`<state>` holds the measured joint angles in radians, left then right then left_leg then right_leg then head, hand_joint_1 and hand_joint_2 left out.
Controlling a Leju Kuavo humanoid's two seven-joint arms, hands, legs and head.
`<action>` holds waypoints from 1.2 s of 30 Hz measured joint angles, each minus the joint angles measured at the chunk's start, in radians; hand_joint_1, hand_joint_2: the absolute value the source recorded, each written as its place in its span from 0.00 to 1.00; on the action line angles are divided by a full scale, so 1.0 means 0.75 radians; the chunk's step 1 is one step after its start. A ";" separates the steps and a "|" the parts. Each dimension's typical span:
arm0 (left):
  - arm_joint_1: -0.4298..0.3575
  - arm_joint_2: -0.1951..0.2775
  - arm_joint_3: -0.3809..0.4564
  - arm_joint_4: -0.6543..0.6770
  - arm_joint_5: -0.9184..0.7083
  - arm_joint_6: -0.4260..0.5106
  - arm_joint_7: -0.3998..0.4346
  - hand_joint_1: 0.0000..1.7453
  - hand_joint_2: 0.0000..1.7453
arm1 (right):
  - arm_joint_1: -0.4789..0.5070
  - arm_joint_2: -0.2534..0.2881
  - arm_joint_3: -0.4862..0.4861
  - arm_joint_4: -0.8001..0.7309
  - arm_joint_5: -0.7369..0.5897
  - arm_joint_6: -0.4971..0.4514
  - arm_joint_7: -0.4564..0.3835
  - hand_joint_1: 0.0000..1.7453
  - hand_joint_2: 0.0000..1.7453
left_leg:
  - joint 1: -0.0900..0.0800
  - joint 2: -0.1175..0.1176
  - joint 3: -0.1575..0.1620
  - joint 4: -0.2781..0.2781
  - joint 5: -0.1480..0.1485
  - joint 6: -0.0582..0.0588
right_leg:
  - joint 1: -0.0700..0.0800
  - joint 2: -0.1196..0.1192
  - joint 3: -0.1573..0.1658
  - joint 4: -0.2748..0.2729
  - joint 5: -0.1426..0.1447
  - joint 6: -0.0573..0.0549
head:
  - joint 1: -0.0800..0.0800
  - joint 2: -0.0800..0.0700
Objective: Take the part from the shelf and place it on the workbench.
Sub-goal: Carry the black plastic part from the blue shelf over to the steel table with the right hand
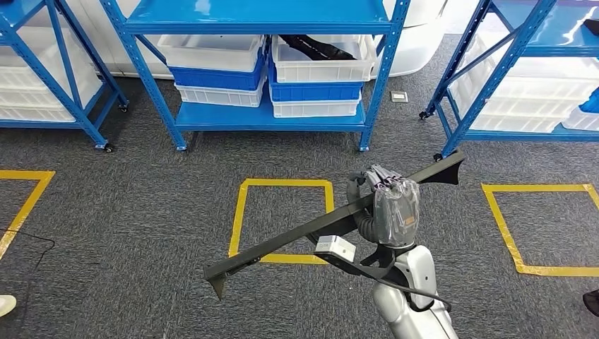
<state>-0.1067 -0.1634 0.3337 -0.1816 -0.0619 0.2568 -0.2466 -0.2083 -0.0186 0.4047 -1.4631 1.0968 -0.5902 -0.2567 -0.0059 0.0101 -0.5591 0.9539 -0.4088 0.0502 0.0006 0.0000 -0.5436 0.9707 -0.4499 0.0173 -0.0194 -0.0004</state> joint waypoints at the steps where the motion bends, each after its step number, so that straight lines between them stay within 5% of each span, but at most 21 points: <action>1: 0.000 -0.003 0.000 0.000 -0.005 0.016 -0.003 0.00 1.00 | -0.004 0.001 -0.001 -0.001 -0.001 0.000 -0.001 1.00 1.00 | 0.008 0.007 0.006 -0.020 0.013 0.006 | 0.004 0.002 -0.019 0.033 -0.020 0.001 | 0.003 0.000; 4: 0.002 -0.008 -0.001 0.000 -0.016 0.066 -0.016 0.00 1.00 | -0.002 0.003 -0.003 0.000 -0.003 0.001 -0.004 1.00 1.00 | 0.017 0.029 0.003 -0.035 0.025 0.007 | -0.012 0.002 -0.145 0.289 -0.130 0.003 | 0.009 0.000; 6: 0.006 -0.010 -0.001 0.000 -0.017 0.089 -0.034 0.00 1.00 | 0.007 0.003 -0.007 0.001 -0.001 0.005 -0.002 1.00 1.00 | 0.025 0.047 -0.003 -0.034 0.027 -0.001 | -0.031 0.000 -0.184 0.373 -0.146 0.026 | 0.009 0.000; 7: 0.007 -0.011 -0.001 0.000 -0.019 0.095 -0.044 0.00 1.00 | 0.010 0.003 -0.010 0.001 0.001 0.007 -0.001 1.00 1.00 | 0.032 0.056 -0.005 -0.030 0.027 -0.009 | -0.041 -0.002 -0.165 0.336 -0.125 0.044 | 0.009 0.000; 10: 0.008 -0.011 -0.002 0.000 -0.032 0.103 -0.070 0.00 1.00 | 0.013 0.005 -0.015 0.000 0.015 0.010 0.006 1.00 1.00 | 0.056 0.085 -0.019 0.012 0.008 -0.052 | -0.063 -0.050 -0.033 0.076 -0.027 0.094 | 0.013 0.000; 12: 0.012 -0.007 -0.005 0.000 -0.043 0.102 -0.089 0.00 1.00 | 0.016 0.011 -0.020 -0.002 0.030 0.010 0.012 1.00 1.00 | 0.059 0.100 -0.028 0.042 -0.009 -0.080 | -0.060 -0.065 -0.018 0.039 -0.013 0.077 | 0.017 0.000; 14: 0.019 -0.004 -0.013 0.000 -0.053 0.081 -0.107 0.00 1.00 | 0.024 0.016 -0.023 -0.005 0.048 0.010 0.019 1.00 1.00 | 0.061 0.116 -0.030 0.050 -0.012 -0.091 | -0.056 -0.039 -0.035 0.061 -0.012 0.045 | 0.013 0.000; 17: 0.026 0.010 -0.026 0.000 -0.060 -0.021 -0.117 0.00 1.00 | 0.038 0.024 -0.027 -0.009 0.070 0.011 0.032 1.00 1.00 | 0.073 0.069 -0.055 0.121 -0.081 -0.098 | -0.053 -0.002 -0.051 0.069 -0.001 0.017 | 0.005 0.000; 20: 0.034 0.031 -0.034 0.001 -0.054 -0.103 -0.111 0.00 1.00 | 0.046 0.039 -0.028 -0.011 0.086 0.020 0.038 1.00 1.00 | 0.060 0.002 -0.159 0.383 -0.233 -0.085 | -0.037 0.038 -0.065 0.068 0.013 -0.006 | -0.009 0.000; 22: 0.039 0.043 -0.034 0.001 -0.047 -0.124 -0.103 0.00 1.00 | 0.054 0.046 -0.027 -0.011 0.093 0.028 0.039 1.00 1.00 | 0.045 -0.008 -0.184 0.454 -0.252 -0.062 | -0.022 0.071 -0.076 0.068 0.023 -0.021 | -0.012 0.000; 24: 0.042 0.051 -0.034 0.001 -0.043 -0.134 -0.099 0.00 1.00 | 0.057 0.054 -0.024 -0.011 0.097 0.034 0.039 1.00 1.00 | 0.029 -0.034 -0.109 0.323 -0.194 -0.024 | -0.008 0.108 -0.091 0.068 0.037 -0.033 | -0.012 0.000; 26: 0.042 0.062 -0.034 0.001 -0.042 -0.138 -0.098 0.00 1.00 | 0.057 0.065 -0.020 -0.011 0.098 0.039 0.040 1.00 1.00 | 0.010 -0.101 -0.013 0.155 -0.143 0.009 | -0.001 0.140 -0.101 0.067 0.052 -0.034 | -0.009 0.000; 28: 0.041 0.070 -0.034 0.000 -0.041 -0.140 -0.097 0.00 1.00 | 0.057 0.075 -0.017 -0.011 0.097 0.041 0.040 1.00 1.00 | -0.006 -0.130 0.021 0.095 -0.126 0.017 | 0.000 0.167 -0.106 0.064 0.063 -0.023 | -0.008 0.000; 30: 0.041 0.070 -0.034 0.000 -0.041 -0.141 -0.096 0.00 1.00 | 0.059 0.077 -0.015 -0.011 0.097 0.042 0.041 1.00 1.00 | -0.009 -0.098 0.023 0.084 -0.106 0.013 | 0.002 0.184 -0.117 0.065 0.073 -0.009 | -0.009 0.000; 31: 0.042 0.069 -0.034 0.000 -0.041 -0.141 -0.095 0.00 1.00 | 0.059 0.077 -0.015 -0.011 0.098 0.042 0.041 1.00 1.00 | -0.006 -0.082 0.023 0.076 -0.095 0.013 | 0.005 0.164 -0.129 0.077 0.068 -0.006 | -0.008 0.000; 34: 0.050 0.072 -0.033 0.001 -0.038 -0.144 -0.093 0.00 1.00 | 0.057 0.076 -0.006 -0.010 0.098 0.043 0.040 1.00 1.00 | -0.002 -0.021 0.009 0.060 -0.068 0.019 | 0.006 0.046 -0.216 0.260 -0.041 -0.013 | 0.005 0.000; 36: 0.059 0.075 -0.033 0.001 -0.038 -0.150 -0.092 0.00 1.00 | 0.062 0.076 0.002 -0.007 0.098 0.044 0.040 1.00 1.00 | -0.004 0.024 -0.007 0.061 -0.061 0.018 | -0.004 0.018 -0.269 0.412 -0.117 -0.006 | 0.010 0.000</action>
<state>-0.0627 -0.1070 0.3086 -0.1812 -0.0902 0.1444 -0.3156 -0.1617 0.0385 0.4062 -1.4680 1.1707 -0.5574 -0.2268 -0.0089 0.0280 -0.5641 0.9999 -0.4543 0.0637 -0.0022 0.0133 -0.7457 1.2797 -0.5374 0.0127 -0.0120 -0.0004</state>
